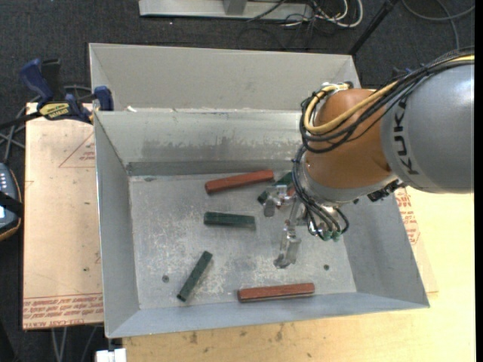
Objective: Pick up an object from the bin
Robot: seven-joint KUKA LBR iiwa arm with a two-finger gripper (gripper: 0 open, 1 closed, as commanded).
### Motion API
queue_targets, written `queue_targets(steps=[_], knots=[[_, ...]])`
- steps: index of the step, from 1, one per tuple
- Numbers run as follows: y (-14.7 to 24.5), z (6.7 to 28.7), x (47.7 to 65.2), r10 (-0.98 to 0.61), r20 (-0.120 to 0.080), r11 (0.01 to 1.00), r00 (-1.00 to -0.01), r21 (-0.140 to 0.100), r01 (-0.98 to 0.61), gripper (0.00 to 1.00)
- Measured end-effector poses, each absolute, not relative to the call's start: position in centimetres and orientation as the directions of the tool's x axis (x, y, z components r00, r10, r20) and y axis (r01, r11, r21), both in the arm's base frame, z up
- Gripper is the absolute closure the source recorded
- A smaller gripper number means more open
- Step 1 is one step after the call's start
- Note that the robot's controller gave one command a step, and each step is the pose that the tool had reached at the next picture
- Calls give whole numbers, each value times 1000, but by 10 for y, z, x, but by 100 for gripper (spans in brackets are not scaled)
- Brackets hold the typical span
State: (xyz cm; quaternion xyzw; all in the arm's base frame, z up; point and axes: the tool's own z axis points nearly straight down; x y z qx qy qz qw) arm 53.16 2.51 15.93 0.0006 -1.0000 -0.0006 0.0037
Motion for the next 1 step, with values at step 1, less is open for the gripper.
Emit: queue_targets(steps=[1], knots=[[25, 164, 533, -1, 0, 1000, -1000, 1, -1, 0]])
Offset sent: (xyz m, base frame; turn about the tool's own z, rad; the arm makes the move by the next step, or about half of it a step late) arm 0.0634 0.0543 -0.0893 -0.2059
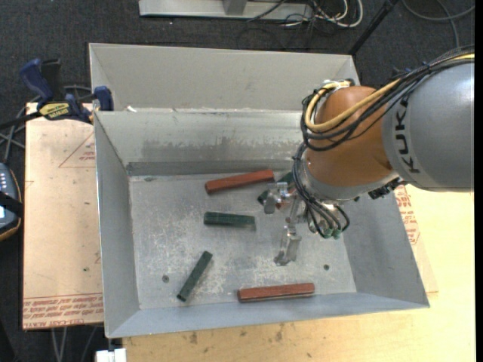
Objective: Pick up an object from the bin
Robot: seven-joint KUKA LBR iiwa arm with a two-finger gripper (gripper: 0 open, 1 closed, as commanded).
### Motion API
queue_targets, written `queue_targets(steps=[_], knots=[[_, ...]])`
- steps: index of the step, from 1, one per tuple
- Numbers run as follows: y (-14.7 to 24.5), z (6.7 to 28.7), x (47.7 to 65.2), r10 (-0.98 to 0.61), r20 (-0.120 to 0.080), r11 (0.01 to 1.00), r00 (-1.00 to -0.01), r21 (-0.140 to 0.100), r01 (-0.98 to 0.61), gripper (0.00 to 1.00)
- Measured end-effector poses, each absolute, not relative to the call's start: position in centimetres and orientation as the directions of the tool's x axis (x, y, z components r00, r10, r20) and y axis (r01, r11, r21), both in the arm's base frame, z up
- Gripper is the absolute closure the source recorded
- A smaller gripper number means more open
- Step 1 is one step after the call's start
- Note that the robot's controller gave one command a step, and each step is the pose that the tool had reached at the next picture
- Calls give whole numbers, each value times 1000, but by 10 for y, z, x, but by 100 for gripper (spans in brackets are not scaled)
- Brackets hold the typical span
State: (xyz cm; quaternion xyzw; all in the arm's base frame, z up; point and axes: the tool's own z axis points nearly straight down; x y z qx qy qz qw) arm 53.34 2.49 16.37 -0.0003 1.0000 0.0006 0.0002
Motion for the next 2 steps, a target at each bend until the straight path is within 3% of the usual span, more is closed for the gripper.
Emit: queue_targets(steps=[1, 2], knots=[[48, 126, 562, -87, -8, 996, -996, 0, -87, 0], [77, 125, 595, -50, 3, 999, -999, 1, -50, 0]])
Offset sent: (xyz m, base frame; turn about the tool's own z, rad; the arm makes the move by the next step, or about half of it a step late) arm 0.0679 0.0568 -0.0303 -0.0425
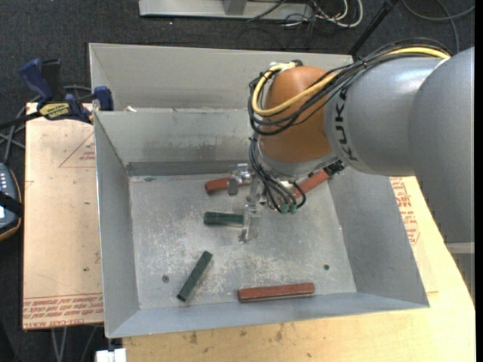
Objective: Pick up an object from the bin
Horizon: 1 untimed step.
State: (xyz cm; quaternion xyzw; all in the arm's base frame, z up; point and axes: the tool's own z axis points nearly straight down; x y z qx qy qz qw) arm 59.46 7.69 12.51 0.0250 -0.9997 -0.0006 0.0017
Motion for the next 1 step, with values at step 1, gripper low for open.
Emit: queue_targets(steps=[1], knots=[[98, 133, 599, -109, -4, 994, -994, 1, -109, 0]])
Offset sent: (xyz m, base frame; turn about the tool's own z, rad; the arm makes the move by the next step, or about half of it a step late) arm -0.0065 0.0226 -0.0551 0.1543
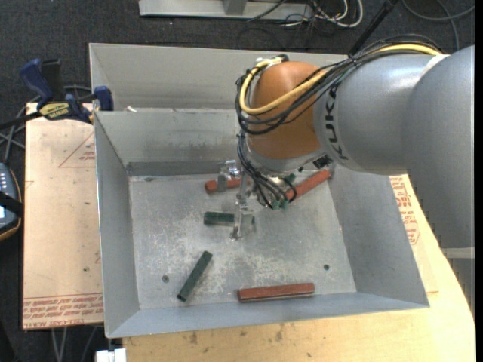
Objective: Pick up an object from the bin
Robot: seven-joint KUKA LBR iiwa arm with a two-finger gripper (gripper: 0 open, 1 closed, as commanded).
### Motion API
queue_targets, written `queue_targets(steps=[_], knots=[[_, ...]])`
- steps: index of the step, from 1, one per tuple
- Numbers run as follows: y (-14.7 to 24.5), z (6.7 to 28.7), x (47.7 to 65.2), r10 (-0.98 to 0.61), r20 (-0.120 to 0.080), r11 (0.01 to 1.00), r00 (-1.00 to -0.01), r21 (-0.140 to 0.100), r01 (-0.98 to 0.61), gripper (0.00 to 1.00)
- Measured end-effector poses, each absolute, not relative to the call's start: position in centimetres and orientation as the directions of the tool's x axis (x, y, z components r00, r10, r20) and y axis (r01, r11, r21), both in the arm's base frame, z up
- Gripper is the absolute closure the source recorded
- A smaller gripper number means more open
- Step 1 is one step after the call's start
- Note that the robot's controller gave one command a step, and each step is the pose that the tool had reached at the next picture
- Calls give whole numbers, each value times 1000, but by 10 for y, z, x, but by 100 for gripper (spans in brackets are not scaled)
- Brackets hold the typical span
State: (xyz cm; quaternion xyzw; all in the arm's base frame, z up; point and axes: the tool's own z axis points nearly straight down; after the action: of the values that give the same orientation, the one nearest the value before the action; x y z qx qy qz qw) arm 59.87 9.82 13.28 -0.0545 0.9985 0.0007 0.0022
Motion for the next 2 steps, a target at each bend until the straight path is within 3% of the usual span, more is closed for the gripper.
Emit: queue_targets(steps=[1, 2], knots=[[100, 80, 591, 94, -3, 996, -996, 2, 94, 0], [104, 72, 588, 5, -7, 1000, -1000, 2, 5, 100]])
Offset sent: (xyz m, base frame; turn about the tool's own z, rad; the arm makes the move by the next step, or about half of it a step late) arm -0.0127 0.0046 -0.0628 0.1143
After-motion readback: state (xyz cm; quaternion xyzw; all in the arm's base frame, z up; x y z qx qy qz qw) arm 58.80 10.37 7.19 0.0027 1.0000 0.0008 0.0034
